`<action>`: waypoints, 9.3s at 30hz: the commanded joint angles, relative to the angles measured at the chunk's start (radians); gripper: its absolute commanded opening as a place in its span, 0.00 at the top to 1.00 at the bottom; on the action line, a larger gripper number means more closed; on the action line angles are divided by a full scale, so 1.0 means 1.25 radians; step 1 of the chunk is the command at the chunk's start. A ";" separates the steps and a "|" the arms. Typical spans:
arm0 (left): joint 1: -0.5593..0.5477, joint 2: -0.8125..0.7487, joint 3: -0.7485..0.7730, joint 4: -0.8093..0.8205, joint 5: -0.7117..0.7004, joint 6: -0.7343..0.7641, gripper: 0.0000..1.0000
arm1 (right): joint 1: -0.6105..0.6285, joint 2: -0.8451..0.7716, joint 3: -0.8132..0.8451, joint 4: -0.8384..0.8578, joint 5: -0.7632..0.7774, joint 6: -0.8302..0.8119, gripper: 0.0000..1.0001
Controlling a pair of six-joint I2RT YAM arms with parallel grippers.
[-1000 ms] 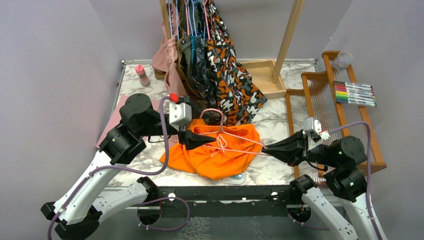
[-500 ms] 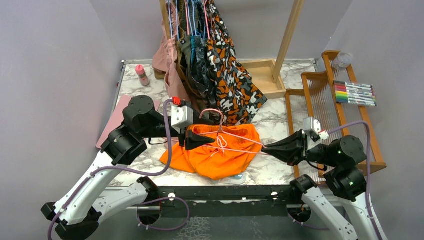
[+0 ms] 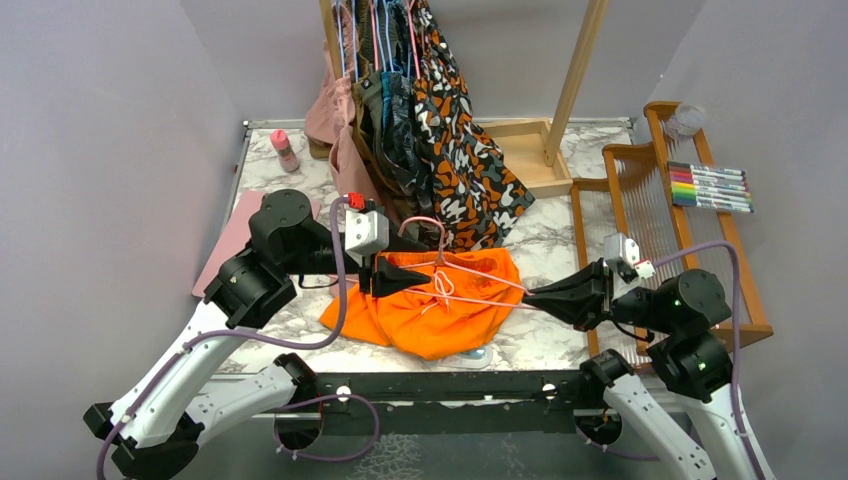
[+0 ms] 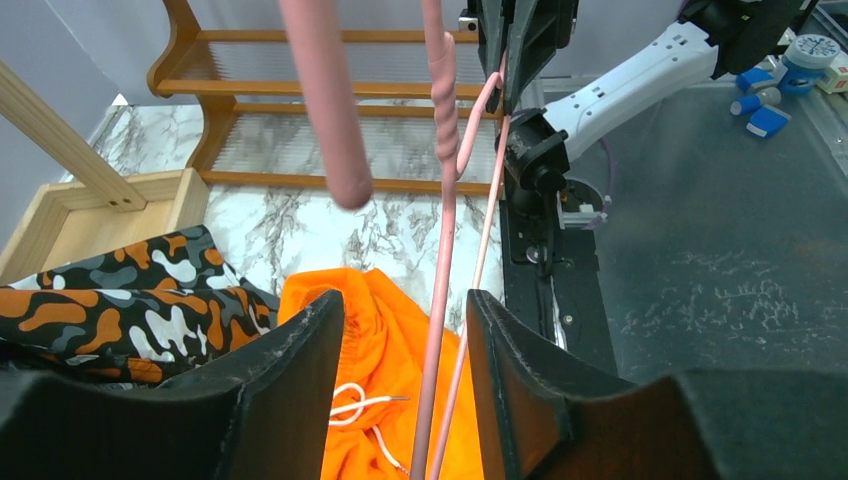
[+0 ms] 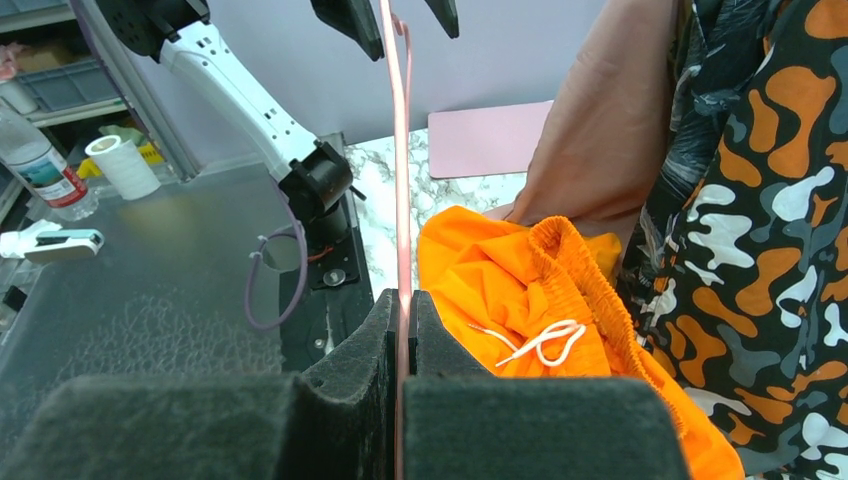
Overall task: Place the shorts on the hanger
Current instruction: Pick up the hanger from the clothesline, then hang the shorts on the hanger.
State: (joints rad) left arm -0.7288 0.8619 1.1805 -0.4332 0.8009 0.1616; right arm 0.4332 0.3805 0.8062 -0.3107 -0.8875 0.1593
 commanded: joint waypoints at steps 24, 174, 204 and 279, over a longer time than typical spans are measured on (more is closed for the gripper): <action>-0.004 -0.039 -0.046 0.008 -0.059 0.023 1.00 | 0.015 0.032 0.061 -0.038 0.052 -0.021 0.30; -0.004 -0.090 -0.276 0.159 -0.017 0.001 1.00 | 0.404 0.449 0.080 0.193 0.159 0.107 0.99; -0.004 -0.078 -0.387 -0.007 -0.853 -0.585 0.01 | 0.404 0.094 -0.003 -0.111 0.708 0.030 0.99; 0.000 0.007 -0.304 -0.101 -0.773 -0.599 1.00 | 0.404 0.271 0.084 -0.004 0.502 -0.136 0.99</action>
State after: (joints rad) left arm -0.7330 0.8696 0.8112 -0.5232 -0.2546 -0.6006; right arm 0.9340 0.6533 0.9012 -0.3588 -0.1379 0.0402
